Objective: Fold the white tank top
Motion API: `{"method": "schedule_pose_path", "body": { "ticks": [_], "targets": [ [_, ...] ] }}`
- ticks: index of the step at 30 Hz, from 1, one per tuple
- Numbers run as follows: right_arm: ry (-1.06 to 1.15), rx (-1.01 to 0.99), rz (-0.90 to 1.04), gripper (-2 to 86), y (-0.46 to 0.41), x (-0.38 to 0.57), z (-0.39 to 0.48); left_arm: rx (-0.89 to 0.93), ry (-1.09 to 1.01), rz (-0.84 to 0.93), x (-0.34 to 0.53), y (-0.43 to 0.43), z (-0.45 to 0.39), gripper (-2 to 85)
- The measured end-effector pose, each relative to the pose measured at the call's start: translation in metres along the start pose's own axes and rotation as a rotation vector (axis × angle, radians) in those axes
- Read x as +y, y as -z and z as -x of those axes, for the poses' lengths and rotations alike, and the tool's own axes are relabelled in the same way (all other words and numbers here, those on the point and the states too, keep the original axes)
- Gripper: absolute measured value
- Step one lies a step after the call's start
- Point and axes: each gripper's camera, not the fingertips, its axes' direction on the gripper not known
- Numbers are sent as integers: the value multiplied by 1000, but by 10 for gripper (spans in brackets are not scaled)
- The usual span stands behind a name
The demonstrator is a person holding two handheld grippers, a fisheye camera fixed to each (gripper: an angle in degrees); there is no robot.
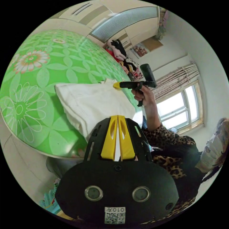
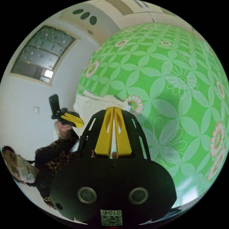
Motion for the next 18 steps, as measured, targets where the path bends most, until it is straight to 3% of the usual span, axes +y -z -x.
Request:
{"method": "schedule_pose_path", "body": {
  "ticks": [6, 8, 10, 13, 18],
  "targets": [
    [-50, -399, -106, 45, 10, 25, -50, 14, 8, 16, 4, -9, -15, -2],
    [-20, -481, -159, 63, 19, 44, -56, -3, -18, -108, 11, 14, -29, -1],
    [-36, -443, -157, 78, 25, 69, -57, -134, -21, -174, 13, 30, -35, -1],
    [-42, -382, -139, 85, 27, 96, -49, -317, 27, -132, 6, 30, -25, 1],
    [-56, -175, -185, 125, 33, 140, -29, -274, 51, -288, 22, 51, -35, 11]
  ]
}}
